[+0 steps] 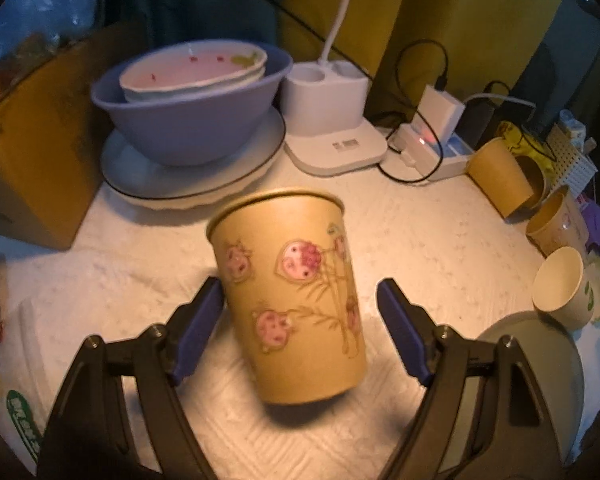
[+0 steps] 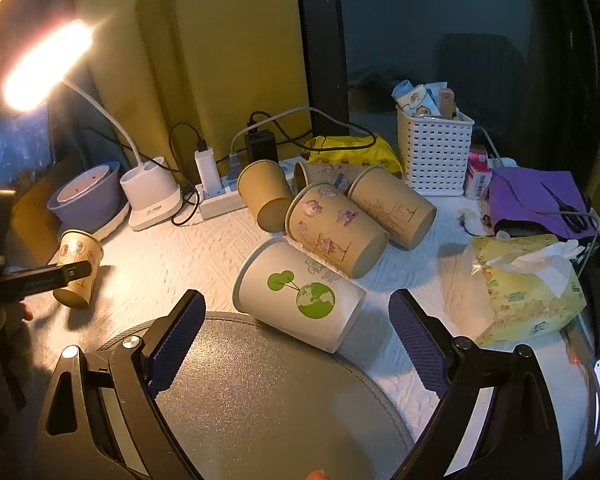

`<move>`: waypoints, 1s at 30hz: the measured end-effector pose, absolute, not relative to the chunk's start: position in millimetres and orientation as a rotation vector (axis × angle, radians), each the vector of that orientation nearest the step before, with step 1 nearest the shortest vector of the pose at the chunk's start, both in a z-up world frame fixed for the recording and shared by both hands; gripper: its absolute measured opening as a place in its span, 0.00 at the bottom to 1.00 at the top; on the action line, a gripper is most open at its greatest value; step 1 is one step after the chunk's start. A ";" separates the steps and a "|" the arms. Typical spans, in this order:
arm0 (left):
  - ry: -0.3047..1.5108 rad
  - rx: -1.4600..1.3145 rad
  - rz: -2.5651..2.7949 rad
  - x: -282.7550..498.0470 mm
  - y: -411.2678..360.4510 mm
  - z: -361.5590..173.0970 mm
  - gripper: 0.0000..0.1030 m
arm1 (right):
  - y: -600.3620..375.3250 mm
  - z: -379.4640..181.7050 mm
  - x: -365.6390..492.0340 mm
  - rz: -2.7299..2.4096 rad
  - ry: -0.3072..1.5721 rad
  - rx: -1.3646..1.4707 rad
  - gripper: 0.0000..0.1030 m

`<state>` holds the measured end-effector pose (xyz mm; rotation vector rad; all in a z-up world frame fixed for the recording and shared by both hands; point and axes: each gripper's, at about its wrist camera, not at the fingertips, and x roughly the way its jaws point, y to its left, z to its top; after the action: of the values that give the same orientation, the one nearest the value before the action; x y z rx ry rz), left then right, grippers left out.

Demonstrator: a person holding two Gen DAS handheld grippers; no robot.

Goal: Flip cup upright
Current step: 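Lift the pink-flowered cup with the left gripper and turn it upright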

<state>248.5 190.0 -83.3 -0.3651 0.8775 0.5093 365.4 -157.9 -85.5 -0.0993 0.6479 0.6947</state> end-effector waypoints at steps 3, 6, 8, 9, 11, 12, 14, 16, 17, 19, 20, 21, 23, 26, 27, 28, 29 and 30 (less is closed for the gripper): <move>0.899 -0.343 0.516 254.1 187.6 -89.4 0.77 | -161.3 -88.5 368.6 0.691 0.659 -0.079 0.92; 0.927 -0.341 0.504 258.0 186.0 -96.6 0.60 | -162.7 -91.2 370.5 0.691 0.667 -0.070 0.92; 0.930 -0.345 0.490 257.2 184.1 -98.3 0.60 | -163.0 -92.4 369.5 0.695 0.670 -0.068 0.92; 0.934 -0.347 0.489 257.3 183.3 -97.9 0.60 | -163.1 -92.5 368.5 0.696 0.669 -0.067 0.92; 0.927 -0.344 0.473 255.1 179.7 -95.9 0.59 | -164.1 -91.7 367.0 0.698 0.667 -0.063 0.92; 0.925 -0.342 0.467 253.9 177.9 -94.9 0.59 | -165.0 -91.2 366.4 0.700 0.666 -0.061 0.92; 0.908 -0.345 0.449 248.9 172.0 -91.8 0.59 | -166.5 -90.0 365.4 0.701 0.662 -0.054 0.92; 0.884 -0.350 0.420 243.3 163.5 -87.2 0.59 | -168.5 -89.3 363.5 0.703 0.659 -0.048 0.92; 0.869 -0.344 0.406 240.7 158.4 -84.2 0.59 | -169.1 -88.7 362.5 0.705 0.657 -0.046 0.92; 0.843 -0.310 0.389 238.4 146.4 -78.6 0.59 | -170.0 -87.9 359.7 0.707 0.655 -0.045 0.92; 0.827 -0.284 0.373 236.2 137.8 -74.7 0.59 | -170.3 -87.5 358.5 0.708 0.653 -0.045 0.92; 0.815 -0.267 0.362 234.1 131.4 -71.4 0.59 | -170.6 -86.7 356.5 0.710 0.650 -0.044 0.92; 0.784 -0.242 0.328 227.9 116.7 -66.7 0.59 | -171.8 -85.4 352.1 0.713 0.646 -0.044 0.92; 0.749 -0.215 0.271 218.9 94.7 -66.4 0.59 | -174.3 -82.5 343.9 0.722 0.638 -0.039 0.92; 0.739 -0.208 0.253 216.5 87.5 -67.5 0.59 | -175.4 -81.5 340.7 0.726 0.635 -0.037 0.92; 0.732 -0.197 0.232 213.9 79.0 -69.3 0.59 | -176.5 -80.5 337.5 0.729 0.632 -0.035 0.92; 0.724 -0.186 0.212 210.9 70.5 -71.0 0.59 | -178.1 -80.2 334.9 0.730 0.630 -0.034 0.92; 0.716 -0.179 0.197 207.1 62.6 -72.6 0.59 | -179.8 -79.6 331.7 0.731 0.628 -0.032 0.92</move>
<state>207.1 62.6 -72.6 -0.1788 0.7160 0.1974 331.7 -179.8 -79.6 -0.0318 0.6285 0.7314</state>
